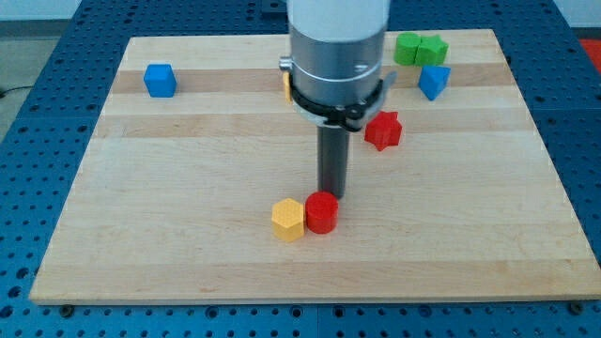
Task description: Place the red circle vertically below the blue cube
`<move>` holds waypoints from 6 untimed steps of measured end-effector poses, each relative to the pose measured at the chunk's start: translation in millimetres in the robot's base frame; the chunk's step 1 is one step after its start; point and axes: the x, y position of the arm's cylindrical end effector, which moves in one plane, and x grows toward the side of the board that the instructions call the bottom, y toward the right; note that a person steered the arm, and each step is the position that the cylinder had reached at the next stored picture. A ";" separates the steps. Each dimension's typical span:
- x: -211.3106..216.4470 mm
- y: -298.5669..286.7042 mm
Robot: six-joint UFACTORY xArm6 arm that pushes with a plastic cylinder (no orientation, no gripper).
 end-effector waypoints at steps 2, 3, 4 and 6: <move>54.2 28.3; 78.1 42.2; 79.0 -31.3; 66.5 -48.9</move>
